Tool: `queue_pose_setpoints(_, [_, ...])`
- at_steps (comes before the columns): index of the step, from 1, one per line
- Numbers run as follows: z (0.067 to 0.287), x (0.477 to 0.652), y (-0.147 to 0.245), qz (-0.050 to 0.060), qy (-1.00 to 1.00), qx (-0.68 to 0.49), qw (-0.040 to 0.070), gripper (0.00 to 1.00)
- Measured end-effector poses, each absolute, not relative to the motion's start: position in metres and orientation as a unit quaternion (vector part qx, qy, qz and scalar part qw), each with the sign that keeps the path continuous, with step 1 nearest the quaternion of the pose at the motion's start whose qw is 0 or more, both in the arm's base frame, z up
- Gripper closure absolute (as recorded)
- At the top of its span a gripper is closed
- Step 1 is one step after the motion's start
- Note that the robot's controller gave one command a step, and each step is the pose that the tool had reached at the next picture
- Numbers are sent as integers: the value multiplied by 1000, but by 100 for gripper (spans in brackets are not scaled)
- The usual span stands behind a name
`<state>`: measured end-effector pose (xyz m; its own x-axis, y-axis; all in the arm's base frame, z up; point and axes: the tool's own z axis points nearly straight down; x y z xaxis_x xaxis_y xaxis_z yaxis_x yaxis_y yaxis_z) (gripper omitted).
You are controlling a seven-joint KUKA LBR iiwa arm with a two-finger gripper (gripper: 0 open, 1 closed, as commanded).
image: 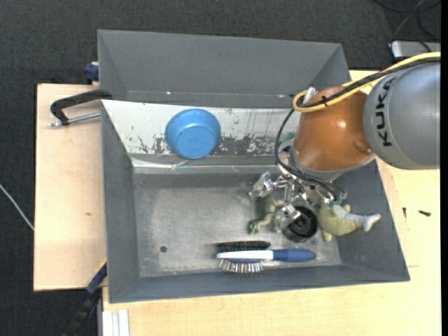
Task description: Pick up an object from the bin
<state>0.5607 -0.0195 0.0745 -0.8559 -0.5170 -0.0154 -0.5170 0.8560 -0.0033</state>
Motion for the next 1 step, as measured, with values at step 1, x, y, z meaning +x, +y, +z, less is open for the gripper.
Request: queue_pose_setpoints(1, [206, 559, -39, -2, 948, -317, 7, 100])
